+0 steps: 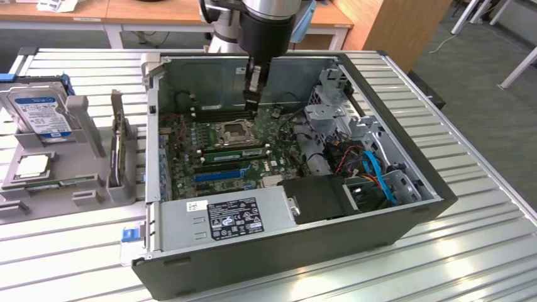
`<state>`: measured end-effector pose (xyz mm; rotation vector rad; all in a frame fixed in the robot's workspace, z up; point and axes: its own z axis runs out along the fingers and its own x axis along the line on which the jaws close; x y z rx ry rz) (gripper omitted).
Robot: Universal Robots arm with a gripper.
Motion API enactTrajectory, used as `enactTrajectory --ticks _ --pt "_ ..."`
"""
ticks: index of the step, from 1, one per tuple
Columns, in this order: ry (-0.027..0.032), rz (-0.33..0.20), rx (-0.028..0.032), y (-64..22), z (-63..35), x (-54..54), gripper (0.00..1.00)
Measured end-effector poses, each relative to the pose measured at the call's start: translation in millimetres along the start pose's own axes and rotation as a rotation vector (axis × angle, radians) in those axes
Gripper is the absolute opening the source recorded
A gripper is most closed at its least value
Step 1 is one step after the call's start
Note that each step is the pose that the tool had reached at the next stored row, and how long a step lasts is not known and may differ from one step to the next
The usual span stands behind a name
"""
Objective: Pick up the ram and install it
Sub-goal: 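Press down the ram until it locks into place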
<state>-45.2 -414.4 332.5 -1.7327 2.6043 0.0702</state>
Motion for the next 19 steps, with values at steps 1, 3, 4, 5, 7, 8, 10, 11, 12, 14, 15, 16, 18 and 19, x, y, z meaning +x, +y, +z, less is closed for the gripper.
enactTrajectory --ticks 1,3,4,5,7,8,10,11,12,14,15,16,18,19 --pt "-0.0004 0.014 0.0005 0.0 0.1 0.0 0.1" --pt "-0.0014 0.042 0.0015 0.0 0.3 0.0 0.1" --pt "-0.0018 0.055 0.002 0.0 0.4 0.0 0.1" --pt "-0.0022 0.068 0.0024 0.0 0.5 0.0 0.1" --pt "-0.003 0.094 0.0033 0.0 0.6 0.0 0.1" --pt "-0.0035 0.107 0.0038 0.0 0.6 -0.1 0.1" --pt "-0.0043 0.134 0.0048 0.0 0.7 0.0 0.1" --pt "-0.0046 0.147 0.0052 0.0 0.7 0.0 0.1" --pt "-0.005 0.159 0.0057 0.0 0.7 0.0 0.1" --pt "-0.0058 0.185 0.0065 0.0 0.8 0.0 0.1" --pt "-0.0062 0.198 0.0071 0.0 0.8 0.0 0.1" --pt "-0.0065 0.211 0.0075 0.0 0.8 0.0 0.1" --pt "-0.0074 0.237 0.0084 0.0 0.8 0.0 0.1" --pt "-0.0077 0.249 0.0088 0.0 0.8 0.0 0.1"
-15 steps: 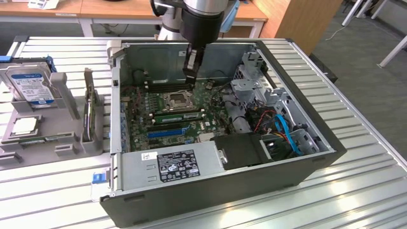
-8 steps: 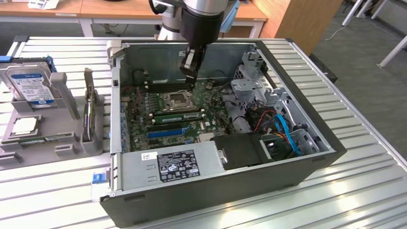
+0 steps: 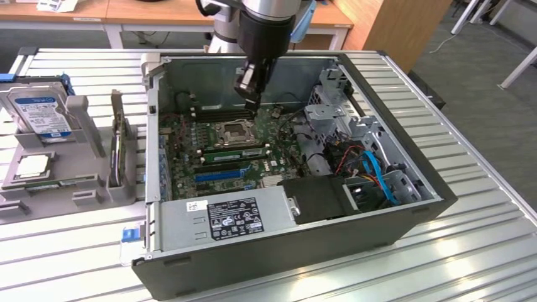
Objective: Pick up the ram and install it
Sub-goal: 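Press down the ram until it locks into place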
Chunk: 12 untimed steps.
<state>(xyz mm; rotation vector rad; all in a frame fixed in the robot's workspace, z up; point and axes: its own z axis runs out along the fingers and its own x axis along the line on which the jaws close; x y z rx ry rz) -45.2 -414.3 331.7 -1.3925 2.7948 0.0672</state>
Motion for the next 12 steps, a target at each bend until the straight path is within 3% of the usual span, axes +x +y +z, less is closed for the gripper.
enactTrajectory --ticks 12 --pt "-0.0045 0.149 0.0053 0.0 0.1 0.0 0.1"
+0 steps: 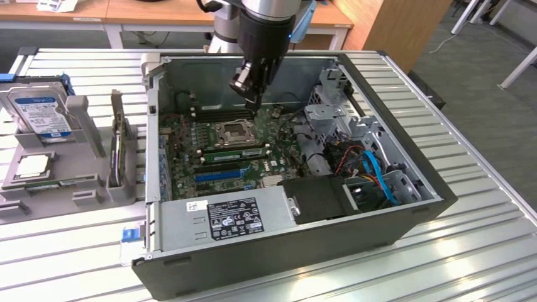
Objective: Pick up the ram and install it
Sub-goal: 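Press down the ram until it locks into place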
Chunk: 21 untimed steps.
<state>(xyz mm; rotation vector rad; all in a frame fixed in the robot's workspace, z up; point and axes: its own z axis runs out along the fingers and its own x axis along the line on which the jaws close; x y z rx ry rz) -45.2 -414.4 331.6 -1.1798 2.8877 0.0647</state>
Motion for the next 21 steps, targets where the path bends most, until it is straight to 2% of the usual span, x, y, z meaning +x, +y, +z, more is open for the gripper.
enactTrajectory --ticks 21 --pt "-0.0069 0.234 0.0085 0.0 0.0 0.0 0.1"
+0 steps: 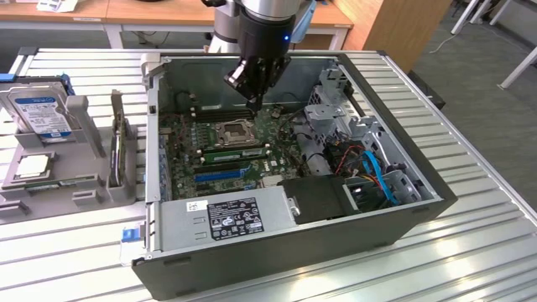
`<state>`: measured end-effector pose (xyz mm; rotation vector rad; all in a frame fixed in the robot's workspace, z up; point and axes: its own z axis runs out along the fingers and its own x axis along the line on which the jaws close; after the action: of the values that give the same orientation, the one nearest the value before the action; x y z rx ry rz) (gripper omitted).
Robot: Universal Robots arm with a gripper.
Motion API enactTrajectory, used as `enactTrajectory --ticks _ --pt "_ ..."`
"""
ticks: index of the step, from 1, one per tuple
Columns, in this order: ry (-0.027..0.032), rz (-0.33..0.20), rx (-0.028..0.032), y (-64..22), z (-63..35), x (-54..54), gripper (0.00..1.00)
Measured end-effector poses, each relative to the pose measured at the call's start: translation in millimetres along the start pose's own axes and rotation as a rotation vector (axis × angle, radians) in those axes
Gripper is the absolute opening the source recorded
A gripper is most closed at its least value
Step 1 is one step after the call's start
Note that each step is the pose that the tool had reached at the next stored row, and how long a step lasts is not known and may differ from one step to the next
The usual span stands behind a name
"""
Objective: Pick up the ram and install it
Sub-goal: 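Press down the ram until it locks into place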
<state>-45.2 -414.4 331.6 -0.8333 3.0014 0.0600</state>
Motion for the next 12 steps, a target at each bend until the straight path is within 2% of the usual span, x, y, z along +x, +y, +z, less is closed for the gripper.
enactTrajectory --ticks 9,12 --pt "-0.0026 0.087 0.0031 0.0 0.0 0.0 0.1" --pt "-0.003 0.097 0.0035 0.0 0.0 0.0 0.1"
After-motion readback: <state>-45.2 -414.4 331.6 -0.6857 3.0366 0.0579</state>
